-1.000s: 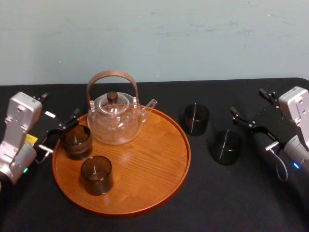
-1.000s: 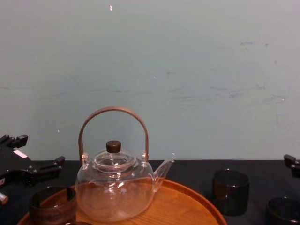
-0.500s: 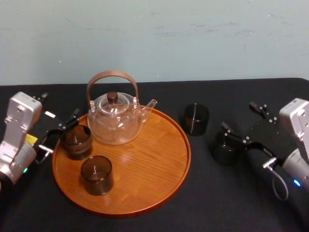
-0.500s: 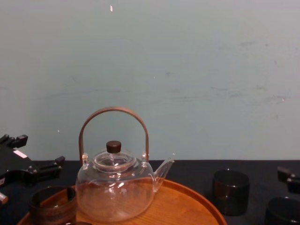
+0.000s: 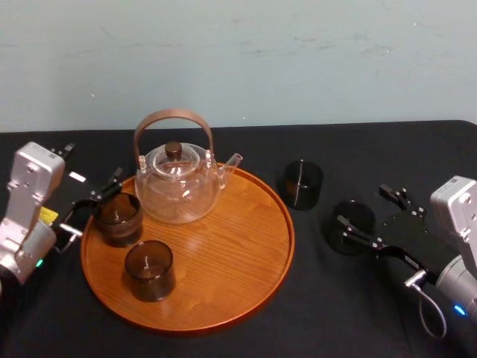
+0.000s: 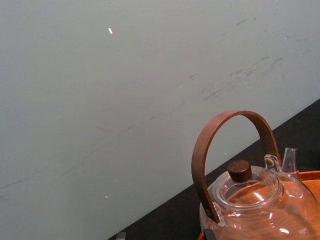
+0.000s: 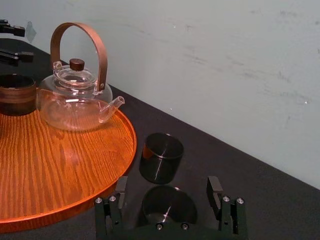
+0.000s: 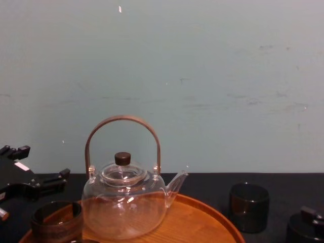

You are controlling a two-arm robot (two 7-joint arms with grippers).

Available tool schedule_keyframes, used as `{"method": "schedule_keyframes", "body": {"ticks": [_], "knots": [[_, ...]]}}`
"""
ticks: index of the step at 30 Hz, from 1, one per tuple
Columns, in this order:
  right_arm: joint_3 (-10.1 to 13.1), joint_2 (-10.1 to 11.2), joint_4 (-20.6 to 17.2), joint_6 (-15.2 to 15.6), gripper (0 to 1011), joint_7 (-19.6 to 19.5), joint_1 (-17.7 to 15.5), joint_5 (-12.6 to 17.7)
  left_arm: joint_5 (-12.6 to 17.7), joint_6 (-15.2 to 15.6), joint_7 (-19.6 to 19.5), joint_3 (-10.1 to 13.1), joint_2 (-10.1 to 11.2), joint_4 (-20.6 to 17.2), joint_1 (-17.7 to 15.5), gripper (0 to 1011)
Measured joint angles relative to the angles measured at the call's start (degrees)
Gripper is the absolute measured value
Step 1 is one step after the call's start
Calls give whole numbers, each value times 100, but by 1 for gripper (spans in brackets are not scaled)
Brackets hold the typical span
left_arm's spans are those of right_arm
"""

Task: Pick up the glass from the table and place it on the tray.

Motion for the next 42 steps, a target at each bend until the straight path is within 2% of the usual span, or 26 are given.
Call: {"method": "schedule_keyframes", "body": {"ticks": [17, 42], "knots": [[284, -224, 190, 15, 1002, 136, -229, 92, 0, 0, 0, 0, 0, 0, 0, 1002], [406, -682, 882, 58, 1002, 629, -43, 59, 0, 0, 0, 0, 0, 0, 0, 1001]]}}
